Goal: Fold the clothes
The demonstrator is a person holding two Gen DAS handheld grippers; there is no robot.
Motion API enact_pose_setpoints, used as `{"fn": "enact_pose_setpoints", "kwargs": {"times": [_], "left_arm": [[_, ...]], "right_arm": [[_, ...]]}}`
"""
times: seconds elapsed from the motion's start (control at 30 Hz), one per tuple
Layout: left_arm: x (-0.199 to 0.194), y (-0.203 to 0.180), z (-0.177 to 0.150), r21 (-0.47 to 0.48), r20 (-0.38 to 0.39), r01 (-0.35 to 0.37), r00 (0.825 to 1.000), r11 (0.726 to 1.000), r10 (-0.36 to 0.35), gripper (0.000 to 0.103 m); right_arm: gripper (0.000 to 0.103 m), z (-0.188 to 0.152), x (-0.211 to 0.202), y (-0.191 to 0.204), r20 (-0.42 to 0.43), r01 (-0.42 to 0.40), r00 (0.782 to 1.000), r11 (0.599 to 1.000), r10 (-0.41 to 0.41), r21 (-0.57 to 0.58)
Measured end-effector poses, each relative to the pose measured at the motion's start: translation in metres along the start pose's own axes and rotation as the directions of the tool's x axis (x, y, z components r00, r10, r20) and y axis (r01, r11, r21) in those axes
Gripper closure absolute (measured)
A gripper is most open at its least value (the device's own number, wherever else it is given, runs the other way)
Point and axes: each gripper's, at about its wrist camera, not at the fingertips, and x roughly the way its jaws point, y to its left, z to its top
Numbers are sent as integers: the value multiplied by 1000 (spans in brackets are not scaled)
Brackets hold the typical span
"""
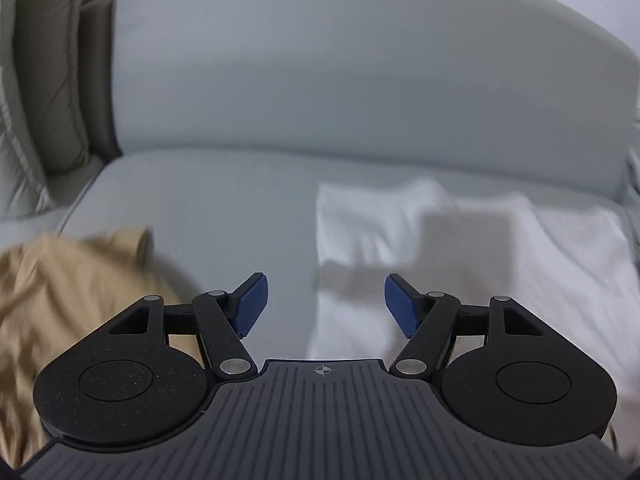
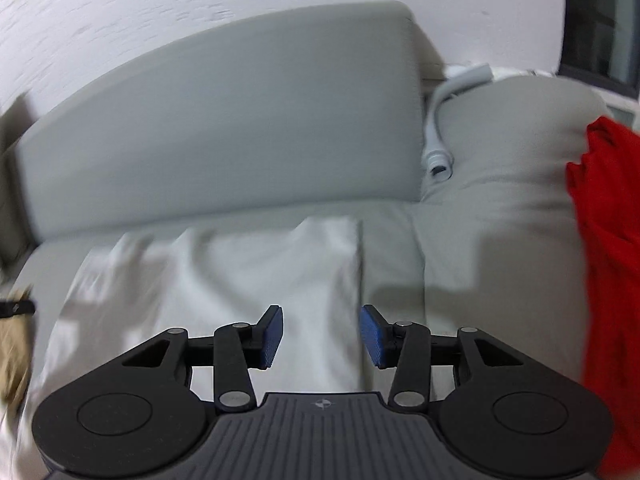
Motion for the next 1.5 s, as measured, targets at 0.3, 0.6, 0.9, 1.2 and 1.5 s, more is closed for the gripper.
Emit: {"fn": "enact_pose_setpoints", "kwargs": {"times": [0.3, 0.6, 0.9, 1.2, 1.5], "left_arm": [[98, -17, 31, 96, -110, 46, 993, 994, -36, 43], [71, -33, 25, 284, 108, -11, 994, 959, -20, 100], [102, -38, 14, 319, 98, -183, 982, 930, 159, 94], [19, 4, 12, 119, 123, -167, 981, 979, 153, 42], [-82, -28, -116, 223, -18, -4, 1000, 975, 8, 50]], "right_arm": [[58, 36, 106, -23, -91, -11, 996, 995, 20, 103], [99, 53, 89, -3, 47, 41, 998, 980, -33, -193], [90, 30, 122, 21, 32, 216, 975, 919, -218, -330], [52, 45, 32, 11, -1, 128, 992, 980, -130, -152], [55, -63, -69, 75, -214, -161, 970, 961, 112, -225]]}}
